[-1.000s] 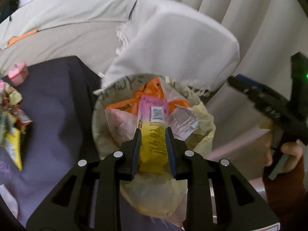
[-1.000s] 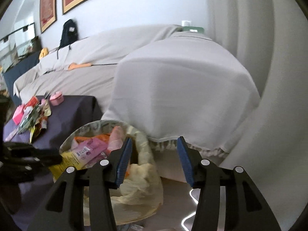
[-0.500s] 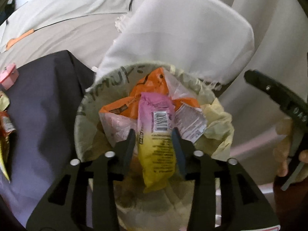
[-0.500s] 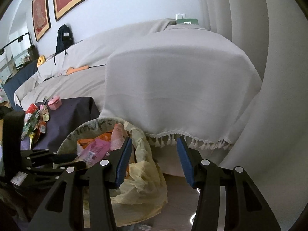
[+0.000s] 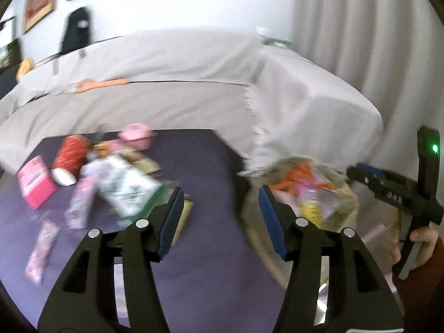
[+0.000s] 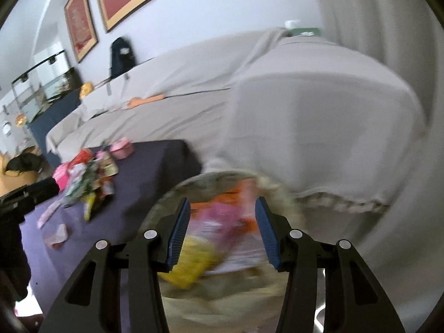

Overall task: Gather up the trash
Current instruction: 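Open both grippers to release the wrappers and return to the table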

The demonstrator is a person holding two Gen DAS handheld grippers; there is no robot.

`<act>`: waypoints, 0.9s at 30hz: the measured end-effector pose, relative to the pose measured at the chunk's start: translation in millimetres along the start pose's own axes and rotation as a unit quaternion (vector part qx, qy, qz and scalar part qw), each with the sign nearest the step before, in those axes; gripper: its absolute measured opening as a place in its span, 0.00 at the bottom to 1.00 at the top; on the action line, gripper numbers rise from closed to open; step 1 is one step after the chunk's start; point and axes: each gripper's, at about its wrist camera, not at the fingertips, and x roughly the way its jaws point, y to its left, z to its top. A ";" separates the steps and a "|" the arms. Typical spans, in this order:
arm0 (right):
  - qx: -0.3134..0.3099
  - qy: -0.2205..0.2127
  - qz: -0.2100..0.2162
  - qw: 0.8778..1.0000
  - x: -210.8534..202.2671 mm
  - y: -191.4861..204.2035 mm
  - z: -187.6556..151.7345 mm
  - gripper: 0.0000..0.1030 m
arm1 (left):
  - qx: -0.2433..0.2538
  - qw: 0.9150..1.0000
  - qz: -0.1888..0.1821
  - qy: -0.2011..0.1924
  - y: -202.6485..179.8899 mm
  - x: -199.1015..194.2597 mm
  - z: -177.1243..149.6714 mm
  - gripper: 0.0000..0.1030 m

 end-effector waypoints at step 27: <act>-0.168 0.099 0.043 0.980 75.6 211.3 -38.1 0.45 | -0.101 0.990 0.050 0.086 241.4 -19.9 -103.6 0.51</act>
